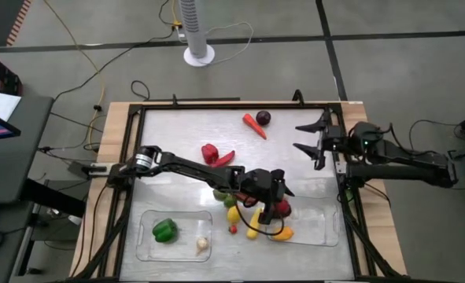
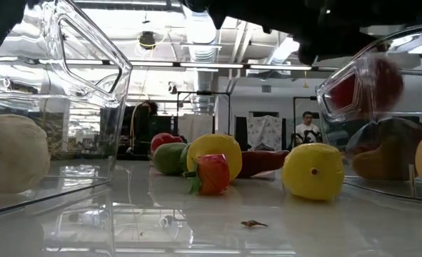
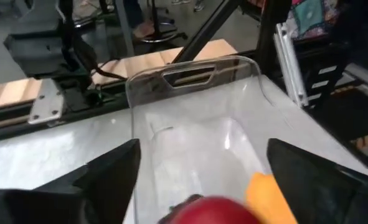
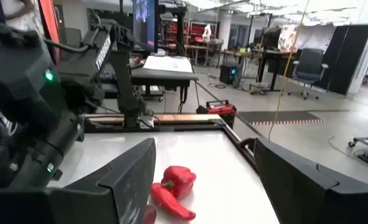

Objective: Sort produce into baskets
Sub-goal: Put the red tomato into the right transparent bin, then put the carrot into the left transparent bin

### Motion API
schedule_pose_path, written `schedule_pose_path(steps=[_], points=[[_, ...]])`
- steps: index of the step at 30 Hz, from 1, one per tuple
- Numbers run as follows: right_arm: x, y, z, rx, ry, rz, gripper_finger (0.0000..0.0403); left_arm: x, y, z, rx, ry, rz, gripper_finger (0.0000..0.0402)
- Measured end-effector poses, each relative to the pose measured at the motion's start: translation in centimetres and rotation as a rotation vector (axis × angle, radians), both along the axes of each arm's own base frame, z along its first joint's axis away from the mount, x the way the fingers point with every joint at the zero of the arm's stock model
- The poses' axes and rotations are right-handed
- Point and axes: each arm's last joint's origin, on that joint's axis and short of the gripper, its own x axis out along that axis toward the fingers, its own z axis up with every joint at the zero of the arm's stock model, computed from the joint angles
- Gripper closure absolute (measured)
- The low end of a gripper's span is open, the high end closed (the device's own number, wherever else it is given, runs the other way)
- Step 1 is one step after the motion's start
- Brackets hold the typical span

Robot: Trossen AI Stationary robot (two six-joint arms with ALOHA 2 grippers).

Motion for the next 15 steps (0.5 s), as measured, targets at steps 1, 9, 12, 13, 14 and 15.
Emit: schedule_pose_path(steps=[1, 9, 12, 13, 14, 15], points=[[0.1, 0.0, -0.1, 0.004, 0.004, 0.000, 0.0106, 0.0, 0.0, 0.1, 0.013, -0.004, 0.008, 0.0059], [0.5, -0.1, -0.6, 0.026, 0.053, -0.001, 0.0106, -2.4, 0.7, 3.8, 0.160, 0.038, 0.059, 0.0035], [1.1, -0.3, -1.0, 0.031, 0.086, -0.005, 0.0106, -4.1, 1.3, 3.5, 0.174, 0.075, 0.077, 0.0049], [1.3, -0.4, -1.1, 0.029, 0.099, -0.014, 0.0106, -4.8, 1.6, 3.3, 0.173, 0.086, 0.088, 0.0054], [1.6, -0.6, -1.3, 0.031, 0.112, -0.021, 0.0106, -5.5, 2.0, 3.0, 0.175, 0.096, 0.104, 0.0059], [1.9, -0.7, -1.5, 0.035, 0.129, -0.031, 0.0106, -6.2, 2.3, 3.2, 0.173, 0.075, 0.129, 0.0065]])
